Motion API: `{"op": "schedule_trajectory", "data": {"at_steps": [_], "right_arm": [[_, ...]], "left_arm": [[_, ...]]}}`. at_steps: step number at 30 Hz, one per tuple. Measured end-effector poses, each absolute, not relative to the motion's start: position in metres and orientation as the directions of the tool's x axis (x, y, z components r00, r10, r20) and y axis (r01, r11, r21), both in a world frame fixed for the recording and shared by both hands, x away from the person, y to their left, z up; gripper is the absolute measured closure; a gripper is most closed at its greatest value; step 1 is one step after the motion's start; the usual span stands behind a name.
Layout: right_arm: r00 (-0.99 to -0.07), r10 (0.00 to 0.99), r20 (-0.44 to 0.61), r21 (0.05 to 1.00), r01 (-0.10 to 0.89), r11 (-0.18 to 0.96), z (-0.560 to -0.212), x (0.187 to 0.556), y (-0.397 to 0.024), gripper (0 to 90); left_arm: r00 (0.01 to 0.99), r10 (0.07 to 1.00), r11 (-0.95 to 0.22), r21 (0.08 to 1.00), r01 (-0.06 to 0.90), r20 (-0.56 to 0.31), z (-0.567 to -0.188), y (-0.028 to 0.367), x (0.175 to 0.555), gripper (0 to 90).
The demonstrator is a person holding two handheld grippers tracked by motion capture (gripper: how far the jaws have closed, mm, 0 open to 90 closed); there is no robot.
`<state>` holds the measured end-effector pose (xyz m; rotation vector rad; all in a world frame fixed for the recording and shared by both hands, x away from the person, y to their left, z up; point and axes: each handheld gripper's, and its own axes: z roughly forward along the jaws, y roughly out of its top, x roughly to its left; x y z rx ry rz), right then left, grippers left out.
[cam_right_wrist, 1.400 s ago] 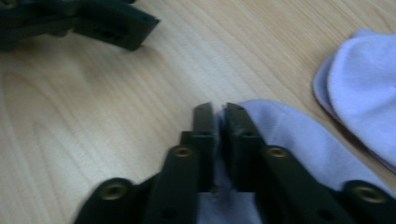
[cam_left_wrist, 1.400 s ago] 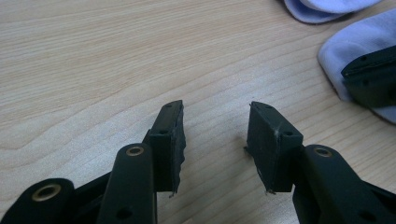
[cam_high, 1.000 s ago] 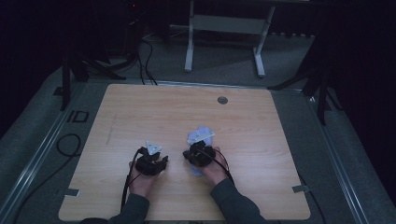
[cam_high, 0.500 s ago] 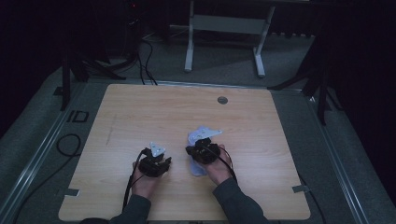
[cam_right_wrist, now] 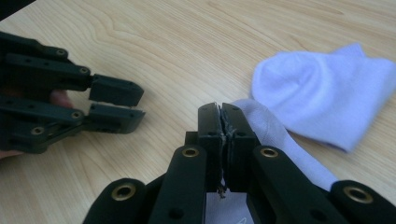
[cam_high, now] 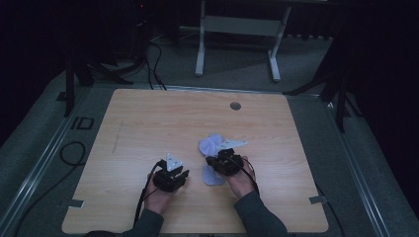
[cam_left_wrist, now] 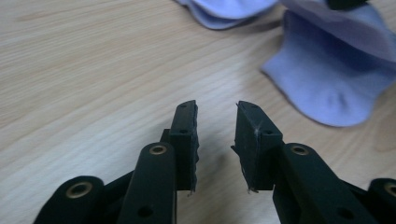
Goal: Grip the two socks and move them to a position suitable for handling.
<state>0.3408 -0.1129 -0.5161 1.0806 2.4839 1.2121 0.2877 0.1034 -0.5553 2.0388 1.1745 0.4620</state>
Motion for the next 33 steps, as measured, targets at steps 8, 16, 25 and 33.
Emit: {"op": "schedule_trajectory", "data": {"at_steps": [8,16,25,33], "right_arm": [[-0.696,0.689,0.202,0.732,0.575,0.365,-0.522,0.343,-0.125,87.5],[-0.697,0.687,0.207,0.736,0.573,0.36,-0.522,0.342,-0.125,87.5],[-0.695,0.686,0.214,0.741,0.574,0.35,-0.525,0.34,-0.128,87.6],[-0.684,0.695,0.221,0.752,0.573,0.325,-0.52,0.339,-0.138,87.6]], "left_arm": [[0.595,0.8,-0.357,0.736,0.576,-0.077,-0.559,0.08,0.281,76.8],[0.631,0.77,-0.365,0.75,0.552,-0.089,-0.558,0.062,0.284,89.3],[0.659,0.75,-0.408,0.741,0.534,-0.062,-0.564,0.038,0.291,89.4],[0.645,0.764,-0.42,0.734,0.534,-0.032,-0.564,0.045,0.289,89.7]]}}
